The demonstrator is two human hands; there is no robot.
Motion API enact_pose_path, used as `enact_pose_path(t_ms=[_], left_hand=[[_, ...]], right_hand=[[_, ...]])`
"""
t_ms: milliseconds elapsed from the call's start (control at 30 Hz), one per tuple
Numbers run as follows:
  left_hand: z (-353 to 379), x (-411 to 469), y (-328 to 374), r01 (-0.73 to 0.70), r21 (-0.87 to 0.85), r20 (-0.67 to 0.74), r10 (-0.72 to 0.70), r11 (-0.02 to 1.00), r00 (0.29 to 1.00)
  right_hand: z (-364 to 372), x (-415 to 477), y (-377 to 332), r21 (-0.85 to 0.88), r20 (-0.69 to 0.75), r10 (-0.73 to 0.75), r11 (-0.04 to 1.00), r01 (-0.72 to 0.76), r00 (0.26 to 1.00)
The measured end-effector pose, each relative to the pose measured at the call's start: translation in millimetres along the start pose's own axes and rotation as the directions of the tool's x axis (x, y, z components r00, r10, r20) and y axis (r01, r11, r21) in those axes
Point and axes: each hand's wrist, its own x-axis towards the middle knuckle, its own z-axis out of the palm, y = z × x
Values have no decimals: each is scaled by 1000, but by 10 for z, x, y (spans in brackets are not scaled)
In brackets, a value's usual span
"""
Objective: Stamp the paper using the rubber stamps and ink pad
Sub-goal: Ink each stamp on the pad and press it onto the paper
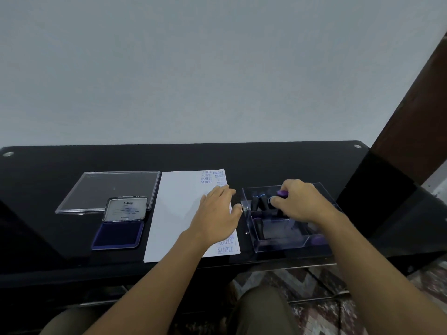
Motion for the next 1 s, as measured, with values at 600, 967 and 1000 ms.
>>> enact_pose_path(t_ms=[600, 967, 1000], left_hand=[[-647, -325, -921, 94, -33, -132, -98, 995, 986], [-1099, -661, -1777, 287, 39, -162, -278, 957, 947], [-1117, -701, -1875, 303, 24, -167, -295, 953, 941]], right_hand=[[471, 78, -1097, 279, 106, -145, 954, 110, 984], [1104, 106, -2035, 147, 160, -348, 934, 326, 924], [1157, 106, -2113, 137, 169, -367, 928, 346, 915]])
